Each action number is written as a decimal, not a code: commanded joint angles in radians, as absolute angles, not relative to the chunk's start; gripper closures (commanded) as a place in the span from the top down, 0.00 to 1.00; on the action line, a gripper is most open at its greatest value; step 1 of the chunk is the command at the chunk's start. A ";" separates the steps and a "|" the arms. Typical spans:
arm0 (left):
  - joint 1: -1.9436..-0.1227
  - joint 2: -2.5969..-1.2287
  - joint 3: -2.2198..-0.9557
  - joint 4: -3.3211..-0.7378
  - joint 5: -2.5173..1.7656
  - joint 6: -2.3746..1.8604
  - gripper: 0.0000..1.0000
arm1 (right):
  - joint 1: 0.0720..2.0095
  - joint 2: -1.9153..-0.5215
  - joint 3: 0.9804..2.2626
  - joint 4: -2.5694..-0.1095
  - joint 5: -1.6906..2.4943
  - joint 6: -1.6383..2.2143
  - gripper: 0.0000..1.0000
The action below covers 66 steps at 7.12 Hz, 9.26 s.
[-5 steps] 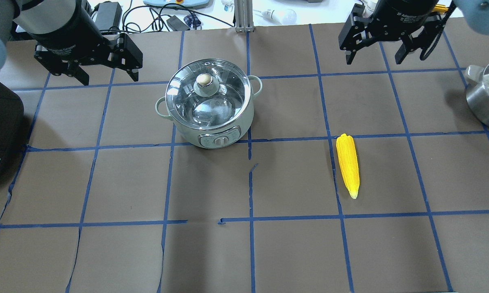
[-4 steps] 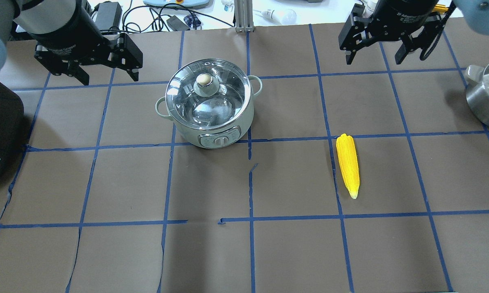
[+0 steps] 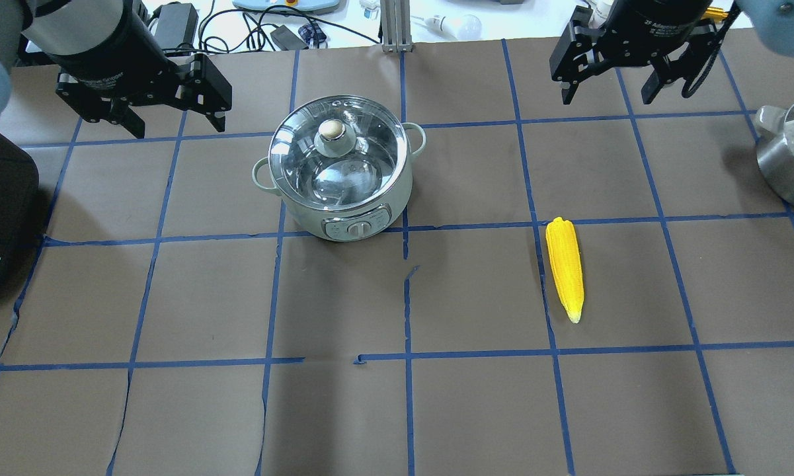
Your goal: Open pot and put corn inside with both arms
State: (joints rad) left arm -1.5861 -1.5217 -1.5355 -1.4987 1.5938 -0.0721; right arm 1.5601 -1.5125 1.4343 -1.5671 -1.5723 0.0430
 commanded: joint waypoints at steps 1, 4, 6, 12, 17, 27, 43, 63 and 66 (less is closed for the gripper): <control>-1.586 -1.522 -1.536 -1.499 1.594 -0.072 1.00 | 1.560 -1.513 1.436 -1.568 -1.572 0.043 1.00; -1.586 -1.522 -1.536 -1.499 1.594 -0.071 1.00 | 1.560 -1.513 1.434 -1.566 -1.572 0.043 1.00; -1.588 -1.528 -1.536 -1.499 1.592 -0.081 1.00 | 1.560 -1.513 1.434 -1.568 -1.572 0.043 1.00; -1.594 -1.603 -1.520 -1.436 1.595 -0.075 1.00 | 1.560 -1.513 1.434 -1.568 -1.572 0.043 1.00; -1.725 -1.895 -1.473 -1.145 1.597 -0.219 1.00 | 1.549 -1.497 1.436 -1.572 -1.566 0.055 1.00; -1.786 -2.030 -1.432 -1.101 1.598 -0.229 0.90 | 1.549 -1.505 1.462 -1.578 -1.569 0.041 1.00; -1.255 -1.876 -1.586 -1.229 1.545 0.349 0.29 | 1.540 -1.460 1.834 -1.982 -1.589 0.012 1.00; -1.152 -1.945 -1.833 -0.790 1.514 0.413 0.81 | 1.829 -1.131 1.446 -2.103 -1.578 0.469 0.00; -1.164 -1.826 -1.720 -1.055 1.514 0.413 0.92 | 1.972 -0.975 1.193 -2.057 -1.521 0.650 0.00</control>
State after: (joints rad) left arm -1.1596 -1.8823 -1.7809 -0.9059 1.5150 0.4128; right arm 1.9227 -1.0398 1.2945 -2.0708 -1.5608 0.5739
